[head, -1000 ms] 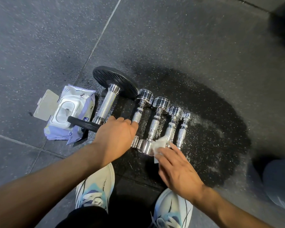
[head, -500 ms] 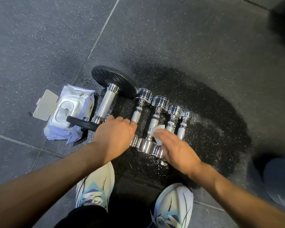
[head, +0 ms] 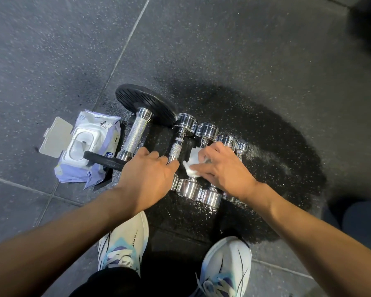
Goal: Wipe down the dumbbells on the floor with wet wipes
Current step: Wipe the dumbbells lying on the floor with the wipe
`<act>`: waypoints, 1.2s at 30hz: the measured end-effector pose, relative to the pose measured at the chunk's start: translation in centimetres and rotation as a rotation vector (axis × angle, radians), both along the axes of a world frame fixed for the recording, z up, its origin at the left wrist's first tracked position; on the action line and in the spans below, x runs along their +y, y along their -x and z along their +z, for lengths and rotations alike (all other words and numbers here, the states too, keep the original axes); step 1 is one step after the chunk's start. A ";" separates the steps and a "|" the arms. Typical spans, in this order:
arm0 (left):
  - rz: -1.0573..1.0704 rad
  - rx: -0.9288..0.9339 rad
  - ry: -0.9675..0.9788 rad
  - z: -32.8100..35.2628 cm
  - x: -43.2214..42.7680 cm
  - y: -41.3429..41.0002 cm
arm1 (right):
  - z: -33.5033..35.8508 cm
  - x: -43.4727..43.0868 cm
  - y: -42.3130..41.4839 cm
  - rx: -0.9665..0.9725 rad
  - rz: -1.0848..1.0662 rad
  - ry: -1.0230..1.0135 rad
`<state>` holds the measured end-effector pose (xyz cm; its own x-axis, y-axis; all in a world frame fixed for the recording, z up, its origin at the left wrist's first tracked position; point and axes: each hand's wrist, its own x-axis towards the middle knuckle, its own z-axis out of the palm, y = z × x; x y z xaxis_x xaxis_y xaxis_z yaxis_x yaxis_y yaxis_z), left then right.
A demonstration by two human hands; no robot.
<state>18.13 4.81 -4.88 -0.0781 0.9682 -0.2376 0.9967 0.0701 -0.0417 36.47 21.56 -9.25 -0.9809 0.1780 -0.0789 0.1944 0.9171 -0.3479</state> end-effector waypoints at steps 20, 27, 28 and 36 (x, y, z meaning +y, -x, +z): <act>-0.163 -0.241 -0.072 -1.2 -1.3 -3.8 | 0.4 -3.1 1.0 -0.107 -0.158 0.188; -0.055 -0.343 -0.045 -2.2 -1.2 -3.4 | 0.5 -1.3 1.2 -0.018 -0.316 -0.179; -0.048 -0.351 -0.042 -2.2 -1.1 -3.4 | 0.8 -1.0 1.2 -0.015 -0.326 -0.201; 0.022 -0.391 -0.013 -2.1 -0.4 -3.3 | -0.5 -1.7 1.3 -0.061 -0.375 -0.126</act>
<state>21.45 4.42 -6.95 -0.0050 0.9704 -0.2413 0.9353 0.0899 0.3423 35.17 19.83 -9.74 -0.8403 0.5347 -0.0891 0.5404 0.8136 -0.2146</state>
